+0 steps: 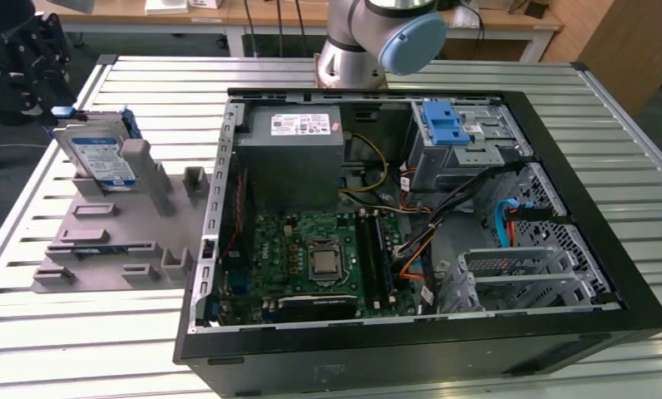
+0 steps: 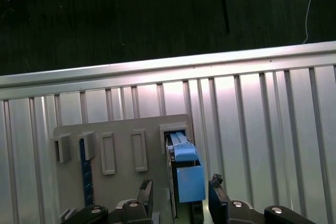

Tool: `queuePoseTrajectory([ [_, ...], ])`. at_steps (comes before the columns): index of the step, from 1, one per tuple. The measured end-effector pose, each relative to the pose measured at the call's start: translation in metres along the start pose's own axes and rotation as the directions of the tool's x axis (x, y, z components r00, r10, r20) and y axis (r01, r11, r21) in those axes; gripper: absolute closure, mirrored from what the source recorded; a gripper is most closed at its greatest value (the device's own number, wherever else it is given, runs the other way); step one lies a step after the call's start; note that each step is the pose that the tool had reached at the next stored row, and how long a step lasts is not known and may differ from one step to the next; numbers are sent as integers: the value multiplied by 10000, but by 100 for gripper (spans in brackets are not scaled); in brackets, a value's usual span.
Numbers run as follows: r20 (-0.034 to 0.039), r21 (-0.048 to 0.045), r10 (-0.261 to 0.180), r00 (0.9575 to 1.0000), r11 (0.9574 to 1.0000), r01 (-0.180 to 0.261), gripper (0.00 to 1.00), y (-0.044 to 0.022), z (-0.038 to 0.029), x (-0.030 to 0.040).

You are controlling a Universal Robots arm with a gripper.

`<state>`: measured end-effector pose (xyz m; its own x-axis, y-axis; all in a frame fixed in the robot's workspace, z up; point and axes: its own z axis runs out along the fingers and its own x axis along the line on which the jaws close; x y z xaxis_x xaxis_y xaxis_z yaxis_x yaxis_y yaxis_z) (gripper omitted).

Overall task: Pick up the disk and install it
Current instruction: 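Pick up the disk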

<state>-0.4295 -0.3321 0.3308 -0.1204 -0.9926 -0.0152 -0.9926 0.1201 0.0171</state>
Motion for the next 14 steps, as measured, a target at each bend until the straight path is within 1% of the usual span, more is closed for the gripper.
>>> queuePoseTrajectory([
  [6,1,2,-82,10000,10000,82,45,11,28,2],
  [7,0,0,-105,9999,9999,105,39,12,32,1],
  [14,-2,-2,-217,9998,9998,217,39,16,63,-9],
])
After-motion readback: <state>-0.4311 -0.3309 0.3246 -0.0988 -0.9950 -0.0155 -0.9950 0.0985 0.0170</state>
